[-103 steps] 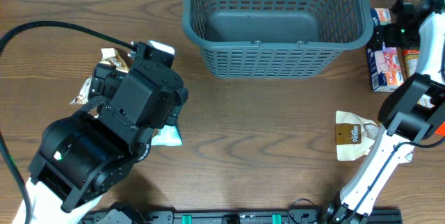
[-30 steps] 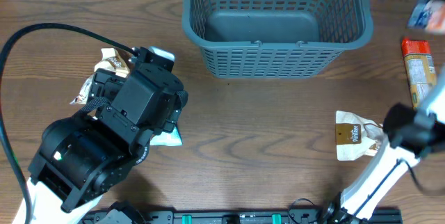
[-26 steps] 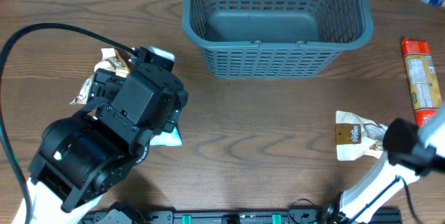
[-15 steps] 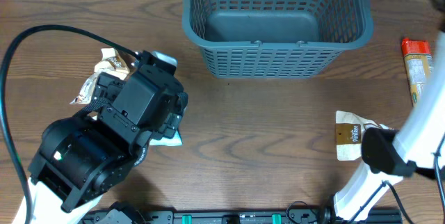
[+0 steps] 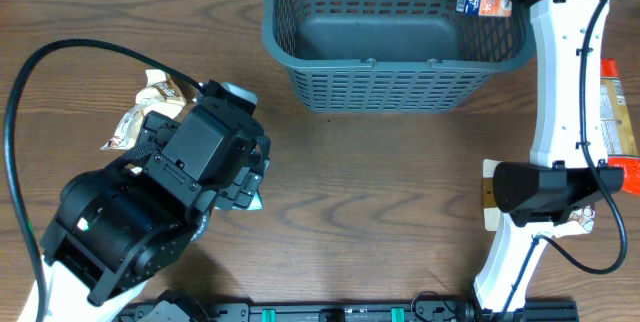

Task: Pack container
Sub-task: 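Carry the tissue pack into the basket and open the right gripper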

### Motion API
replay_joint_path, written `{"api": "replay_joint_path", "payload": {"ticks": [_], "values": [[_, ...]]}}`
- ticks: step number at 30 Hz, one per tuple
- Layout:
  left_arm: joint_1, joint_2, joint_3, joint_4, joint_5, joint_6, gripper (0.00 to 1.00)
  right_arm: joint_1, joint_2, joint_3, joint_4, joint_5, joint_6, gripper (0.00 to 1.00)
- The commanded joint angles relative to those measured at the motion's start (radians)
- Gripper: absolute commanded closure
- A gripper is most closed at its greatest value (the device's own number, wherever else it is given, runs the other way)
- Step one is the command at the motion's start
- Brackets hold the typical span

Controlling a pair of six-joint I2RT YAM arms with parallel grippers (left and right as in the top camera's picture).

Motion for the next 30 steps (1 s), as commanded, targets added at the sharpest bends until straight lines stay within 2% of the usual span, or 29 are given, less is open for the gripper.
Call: {"api": "replay_joint_path", "payload": {"ticks": [1,30], "values": [[0.000,0.004,0.000,-0.008,0.006,-0.009,0.01,0.008,-0.037,-0.052,-0.008,0.048,0.035,0.98],[0.000,0.004,0.000,-0.010,0.007,-0.009,0.01,0.056,-0.036,-0.425,0.098,0.014,0.024,0.98]]}}
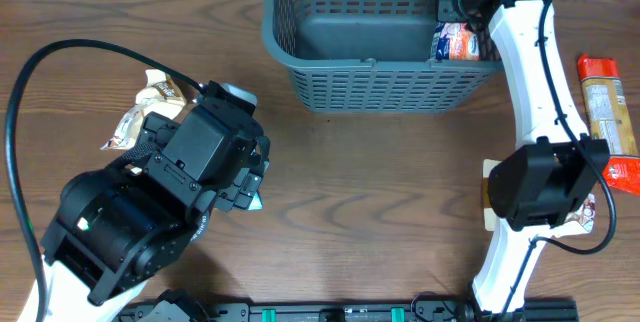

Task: Pack container
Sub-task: 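Carry the tissue pack into the basket and open the right gripper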

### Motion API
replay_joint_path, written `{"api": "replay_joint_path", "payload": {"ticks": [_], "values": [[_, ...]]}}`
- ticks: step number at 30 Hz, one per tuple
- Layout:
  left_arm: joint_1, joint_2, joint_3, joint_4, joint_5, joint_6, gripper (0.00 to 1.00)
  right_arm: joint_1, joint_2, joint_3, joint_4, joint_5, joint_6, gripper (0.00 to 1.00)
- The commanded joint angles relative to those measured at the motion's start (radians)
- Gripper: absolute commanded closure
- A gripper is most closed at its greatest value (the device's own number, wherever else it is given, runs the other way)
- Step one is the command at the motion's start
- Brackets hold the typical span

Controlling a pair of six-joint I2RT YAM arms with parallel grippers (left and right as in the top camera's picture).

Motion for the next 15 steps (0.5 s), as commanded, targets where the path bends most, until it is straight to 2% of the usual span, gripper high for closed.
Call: {"api": "replay_joint_path", "payload": {"ticks": [1,2,6,7,11,15], "values": [[0.000,0.004,0.000,-0.003,0.003,-0.009,0.01,0.006,-0.014,-0.032,-0.007,-0.004,0.005,0.99],[0.000,0.004,0.000,-0.003,0.003,-0.009,0.01,0.006,-0.014,-0.032,-0.007,-0.004,0.005,0.95],[0.000,0.004,0.000,-0.004,0.003,-0.009,0.02,0.003,-0.014,-0.032,-0.001,-0.004,0.004,0.51],[0.000,0.004,0.000,-0.004,0.003,-0.009,0.01,0.003,-0.014,-0.032,-0.002,-0.004,0.004,0.44],[0.000,0.004,0.000,-0.008,0.003,-0.009,0.01,-0.004,-0.014,-0.032,-0.002,-0.004,0.003,0.28],[0.000,0.004,0.000,-0.023,0.003,-0.009,0.01,-0.006,-0.014,-0.032,0.002,-0.004,-0.009,0.27]]}}
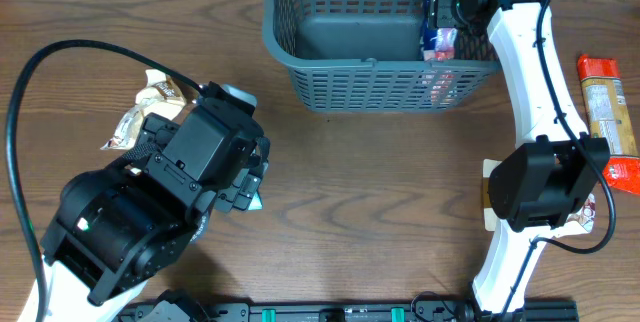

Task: Pack container
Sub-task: 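Carry the tissue pack into the basket and open the right gripper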

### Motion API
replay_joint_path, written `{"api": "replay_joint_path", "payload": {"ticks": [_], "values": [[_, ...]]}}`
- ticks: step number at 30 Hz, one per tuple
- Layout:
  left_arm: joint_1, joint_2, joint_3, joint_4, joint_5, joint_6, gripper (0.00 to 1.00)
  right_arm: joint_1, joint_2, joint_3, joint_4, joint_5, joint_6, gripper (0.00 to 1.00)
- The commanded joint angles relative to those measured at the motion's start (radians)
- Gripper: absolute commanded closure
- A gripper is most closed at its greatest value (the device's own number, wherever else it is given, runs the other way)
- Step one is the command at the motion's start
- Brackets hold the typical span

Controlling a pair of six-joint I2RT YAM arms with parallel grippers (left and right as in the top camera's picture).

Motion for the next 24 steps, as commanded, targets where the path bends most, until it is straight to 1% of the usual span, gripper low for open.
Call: {"api": "replay_joint_path", "payload": {"ticks": [1,3,6,9,10,12,16,19,22,24], "values": [[0.000,0.004,0.000,-0.017,0.003,-0.009,0.01,-0.006,-0.011,-0.002,0.006,-0.004,-0.015,0.27],[0.000,0.004,0.000,-0.024,0.003,-0.009,0.02,-0.006,-0.011,-0.001,0.014,-0.004,-0.015,0.26],[0.000,0.004,0.000,-0.032,0.003,-0.009,0.01,-0.006,-0.013,0.009,0.035,-0.004,-0.043,0.14],[0.000,0.004,0.000,-0.032,0.002,-0.008,0.01,-0.006,-0.015,0.074,0.039,-0.004,-0.083,0.08],[0.000,0.004,0.000,-0.032,0.002,-0.008,0.01,-0.006,-0.016,0.107,0.035,-0.004,-0.086,0.08],[0.000,0.004,0.000,-0.032,0.002,-0.008,0.01,-0.006,-0.016,0.202,0.019,-0.004,-0.099,0.07],[0.000,0.004,0.000,-0.032,0.002,-0.008,0.01,-0.008,-0.016,0.431,-0.016,0.007,-0.135,0.01],[0.000,0.004,0.000,-0.032,0.003,-0.008,0.01,-0.017,-0.017,0.581,-0.050,0.055,-0.149,0.01],[0.000,0.004,0.000,-0.032,0.003,-0.008,0.02,-0.042,-0.019,0.715,-0.135,0.143,-0.149,0.01],[0.000,0.004,0.000,-0.032,0.003,-0.009,0.01,-0.071,-0.019,0.769,-0.213,0.171,-0.171,0.01]]}}
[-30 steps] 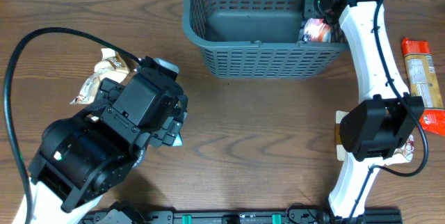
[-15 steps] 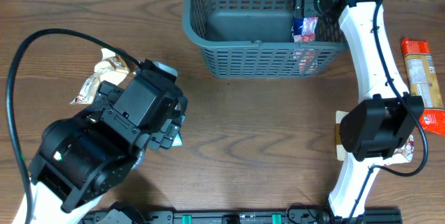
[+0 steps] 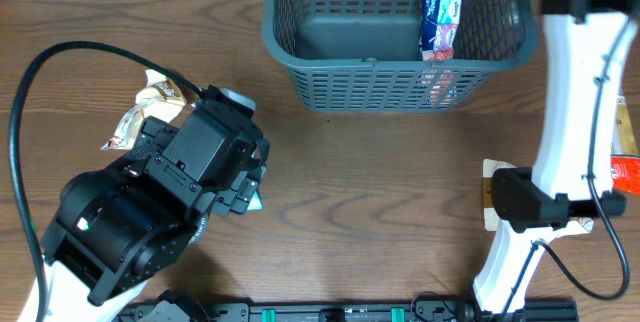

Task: Pack container
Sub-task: 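Carry the tissue pack into the basket and open the right gripper, then reach the right gripper to the orange-capped spaghetti package and grasp it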

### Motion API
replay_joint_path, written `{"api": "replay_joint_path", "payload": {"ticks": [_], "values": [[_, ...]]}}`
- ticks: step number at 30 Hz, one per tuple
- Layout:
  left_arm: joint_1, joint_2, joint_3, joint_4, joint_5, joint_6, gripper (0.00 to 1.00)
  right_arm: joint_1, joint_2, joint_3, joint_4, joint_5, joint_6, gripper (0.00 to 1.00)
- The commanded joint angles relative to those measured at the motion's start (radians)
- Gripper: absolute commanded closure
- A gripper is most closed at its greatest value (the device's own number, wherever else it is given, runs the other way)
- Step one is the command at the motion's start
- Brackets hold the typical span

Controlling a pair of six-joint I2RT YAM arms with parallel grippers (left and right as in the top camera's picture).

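A grey plastic basket stands at the table's far centre. A blue, white and orange snack packet stands on edge inside it against the right wall. My right gripper is at the top edge, just right of the basket's right rim and apart from the packet; its fingers barely show. My left arm lies at the lower left, its gripper mostly hidden under the wrist, with a small pale teal scrap showing by the fingers.
A tan snack wrapper lies beside the left arm. A red and orange packet lies at the right edge. A pale packet lies under the right arm's lower joint.
The right gripper was inside the basket on the packet. Now it is outside the right rim, and the packet stands alone in the basket. The left arm has not moved.
The right gripper held the packet over the basket's far right corner. Then it was lower with the packet inside, then further left with the packet upright. Now the packet rests in the basket and the gripper is clear of it.
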Motion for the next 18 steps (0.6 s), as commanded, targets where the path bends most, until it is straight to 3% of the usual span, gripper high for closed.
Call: {"api": "replay_joint_path", "payload": {"ticks": [1,8,14,16,18], "values": [[0.000,0.004,0.000,-0.006,0.003,-0.009,0.01,-0.064,-0.011,0.081,-0.099,0.091,-0.069,0.01],[0.000,0.004,0.000,-0.005,0.002,-0.009,0.01,-0.243,-0.010,0.095,-0.416,-0.030,-0.246,0.01],[0.000,0.004,0.000,-0.005,0.002,-0.008,0.01,-0.432,-0.010,0.095,-0.518,-0.219,-0.340,0.01],[0.000,0.004,0.000,-0.005,0.002,-0.008,0.01,-0.496,-0.010,0.095,-0.526,-0.296,-0.329,0.01],[0.000,0.004,0.000,-0.005,0.002,-0.008,0.01,-0.548,-0.010,0.095,-0.517,-0.299,-0.229,0.01]]}}
